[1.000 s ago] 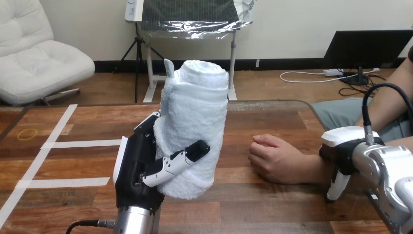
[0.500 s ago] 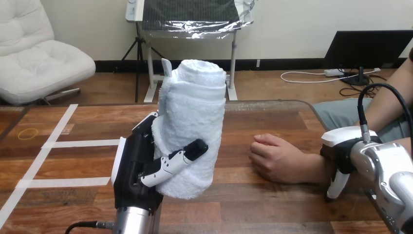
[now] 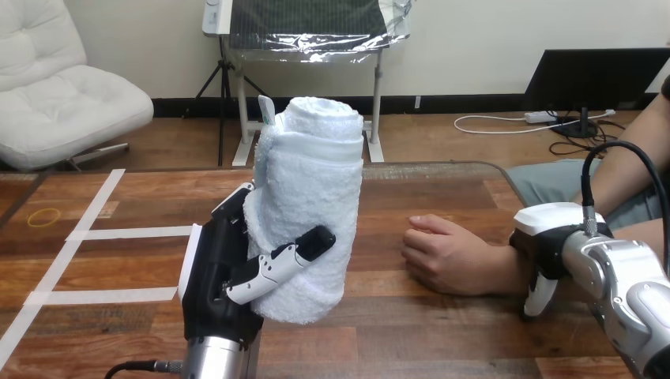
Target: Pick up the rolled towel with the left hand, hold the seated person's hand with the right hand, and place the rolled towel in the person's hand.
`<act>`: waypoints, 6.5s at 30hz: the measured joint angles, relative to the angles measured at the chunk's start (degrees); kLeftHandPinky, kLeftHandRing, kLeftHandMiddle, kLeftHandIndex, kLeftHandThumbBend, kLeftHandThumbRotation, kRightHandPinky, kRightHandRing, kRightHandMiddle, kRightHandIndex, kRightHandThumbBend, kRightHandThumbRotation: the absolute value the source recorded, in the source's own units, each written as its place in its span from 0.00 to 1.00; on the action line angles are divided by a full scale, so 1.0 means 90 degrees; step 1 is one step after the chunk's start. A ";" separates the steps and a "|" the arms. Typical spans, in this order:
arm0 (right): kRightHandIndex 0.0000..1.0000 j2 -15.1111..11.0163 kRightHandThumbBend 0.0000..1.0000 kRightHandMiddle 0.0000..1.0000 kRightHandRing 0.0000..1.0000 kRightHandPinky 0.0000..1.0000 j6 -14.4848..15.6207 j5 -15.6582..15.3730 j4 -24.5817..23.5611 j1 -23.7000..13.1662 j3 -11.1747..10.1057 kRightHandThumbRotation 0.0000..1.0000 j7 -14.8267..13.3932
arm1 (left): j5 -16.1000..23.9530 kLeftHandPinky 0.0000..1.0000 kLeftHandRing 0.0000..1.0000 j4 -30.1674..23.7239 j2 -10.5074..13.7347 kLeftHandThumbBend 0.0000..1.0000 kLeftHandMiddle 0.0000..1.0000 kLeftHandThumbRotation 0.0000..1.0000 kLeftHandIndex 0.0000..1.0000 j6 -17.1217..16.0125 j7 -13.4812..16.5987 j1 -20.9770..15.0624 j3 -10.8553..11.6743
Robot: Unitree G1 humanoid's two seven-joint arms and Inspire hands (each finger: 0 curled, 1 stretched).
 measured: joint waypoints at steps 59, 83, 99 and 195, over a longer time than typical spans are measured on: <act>0.38 -0.0210 0.64 0.34 0.23 0.13 -0.0079 0.0786 0.0039 0.0185 -0.0332 0.00 -0.1469 | 0.1070 0.30 0.37 0.2256 0.0309 0.80 0.42 0.15 0.48 0.0441 -0.0039 -0.1415 0.0522; 0.40 -0.0359 0.69 0.34 0.23 0.14 0.0239 0.0965 -0.1345 0.0659 -0.0669 0.00 -0.1159 | 0.1277 0.30 0.37 0.3040 0.0154 0.77 0.42 0.08 0.47 0.0843 0.0098 -0.2213 0.0519; 0.38 -0.0359 0.72 0.34 0.24 0.16 0.0284 0.1076 -0.1954 0.0806 -0.0848 0.00 -0.1075 | 0.1281 0.29 0.37 0.3238 -0.0074 0.74 0.42 0.04 0.47 0.0930 0.0133 -0.2707 0.0505; 0.68 -0.0361 0.77 0.62 0.53 0.40 0.0408 0.1058 -0.2472 0.0968 -0.1063 0.00 -0.0914 | 0.1432 0.27 0.34 0.3791 -0.0702 0.69 0.40 0.03 0.45 0.0956 0.0272 -0.3576 0.0413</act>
